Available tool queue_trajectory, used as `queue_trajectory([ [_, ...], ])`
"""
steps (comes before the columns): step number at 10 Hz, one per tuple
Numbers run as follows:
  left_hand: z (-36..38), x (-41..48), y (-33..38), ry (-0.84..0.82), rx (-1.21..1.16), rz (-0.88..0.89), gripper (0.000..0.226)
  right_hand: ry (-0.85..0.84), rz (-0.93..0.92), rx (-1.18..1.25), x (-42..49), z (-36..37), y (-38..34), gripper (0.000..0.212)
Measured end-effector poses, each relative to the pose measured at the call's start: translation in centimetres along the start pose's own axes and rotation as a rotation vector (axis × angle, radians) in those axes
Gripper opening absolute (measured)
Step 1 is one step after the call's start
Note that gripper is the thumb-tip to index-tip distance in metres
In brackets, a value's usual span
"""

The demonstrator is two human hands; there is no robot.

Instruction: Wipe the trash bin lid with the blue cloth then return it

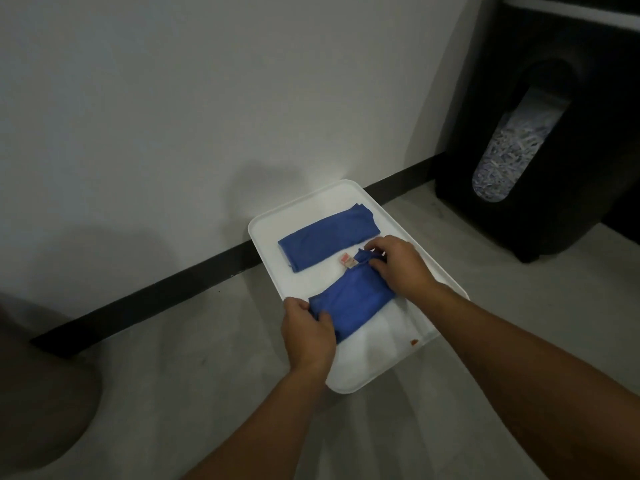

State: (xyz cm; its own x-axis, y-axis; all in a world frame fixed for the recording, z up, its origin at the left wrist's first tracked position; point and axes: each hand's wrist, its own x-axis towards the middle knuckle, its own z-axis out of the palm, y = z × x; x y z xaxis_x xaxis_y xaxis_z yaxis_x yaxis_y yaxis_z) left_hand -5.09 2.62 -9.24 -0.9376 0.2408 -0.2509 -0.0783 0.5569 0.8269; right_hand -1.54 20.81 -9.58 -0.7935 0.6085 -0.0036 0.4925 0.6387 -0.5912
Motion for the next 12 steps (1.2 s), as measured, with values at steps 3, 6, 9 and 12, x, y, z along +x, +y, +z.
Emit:
queue_trajectory([
  [3, 1.2, -0.6, -1.6, -0.242, 0.745, 0.473, 0.046, -0.073, 0.102, -0.020, -1.8, 0.3, 0.9, 0.040],
  [6, 1.1, -0.8, -1.4, -0.406, 0.711, 0.511, 0.042, 0.026, 0.204, 0.040, -5.7, -1.9, 3.1, 0.032],
  [9, 0.5, -0.9, -0.6, -0.370, 0.571, 0.495, 0.043, 0.043, 0.241, -0.019, -5.5, -2.1, 1.8, 0.035],
  [12, -11.1, 0.9, 5.1, -0.226, 0.590, 0.584, 0.054, 0.009, 0.045, -0.185, -6.8, -6.4, -10.0, 0.054],
])
